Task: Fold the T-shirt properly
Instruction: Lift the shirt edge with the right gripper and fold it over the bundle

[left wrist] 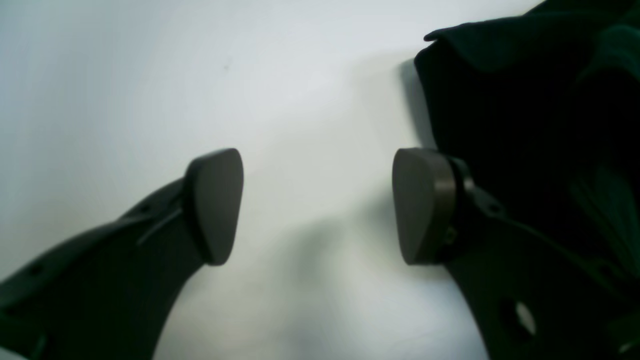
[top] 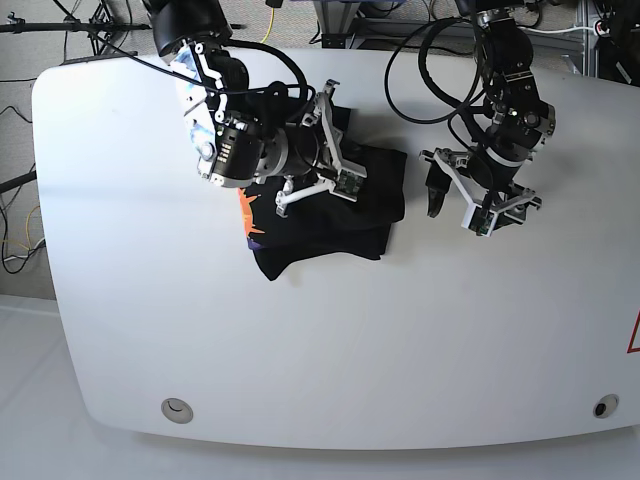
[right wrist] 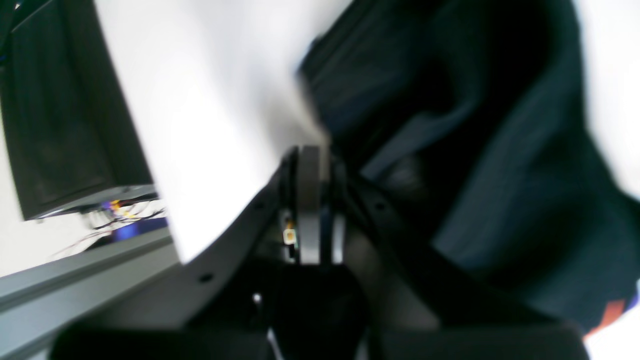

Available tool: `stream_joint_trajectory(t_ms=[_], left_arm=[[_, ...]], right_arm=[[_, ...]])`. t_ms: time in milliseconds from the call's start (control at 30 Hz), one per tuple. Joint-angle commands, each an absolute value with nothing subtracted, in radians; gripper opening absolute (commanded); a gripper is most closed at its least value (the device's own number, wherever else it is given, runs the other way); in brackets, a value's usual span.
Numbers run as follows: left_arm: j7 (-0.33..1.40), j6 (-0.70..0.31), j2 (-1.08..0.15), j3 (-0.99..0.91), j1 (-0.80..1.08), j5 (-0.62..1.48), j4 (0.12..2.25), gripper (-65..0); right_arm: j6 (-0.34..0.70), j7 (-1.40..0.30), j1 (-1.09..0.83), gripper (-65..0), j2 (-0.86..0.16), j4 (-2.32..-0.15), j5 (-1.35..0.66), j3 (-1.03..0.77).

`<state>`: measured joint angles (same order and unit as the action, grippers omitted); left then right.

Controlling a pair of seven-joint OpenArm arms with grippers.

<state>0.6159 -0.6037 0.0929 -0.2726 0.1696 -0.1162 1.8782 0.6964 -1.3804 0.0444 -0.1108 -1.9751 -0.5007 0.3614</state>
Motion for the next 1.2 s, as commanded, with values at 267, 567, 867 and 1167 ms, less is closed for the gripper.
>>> stream_joint_trajectory(t_ms=[267,567,867,1167], left_arm=[[0.595,-0.602,0.090,-0.274,0.163,-0.108,1.896,-22.3],[0.595,-0.602,0.059,-0.275,0.180,-0.105,1.896,-22.3],[0.595,-0.602,0.058,-0.334,0.183,-0.105,1.899,-22.3],[0.595,-0.604,0.058,-0.395,0.202,-0.105,1.899,-22.3]], right_arm=[[0.698,-1.357,0.143,-63.0,-0.108,-1.986,-0.512,0.321],[0.698,-1.322,0.196,-63.0,-0.061,-1.883,-0.512,0.318],[0.698,-1.202,0.237,-63.0,-0.053,-1.745,-0.512,0.420],[0.676,-1.118,0.291,-63.0,-0.025,-1.644,-0.512,0.484]])
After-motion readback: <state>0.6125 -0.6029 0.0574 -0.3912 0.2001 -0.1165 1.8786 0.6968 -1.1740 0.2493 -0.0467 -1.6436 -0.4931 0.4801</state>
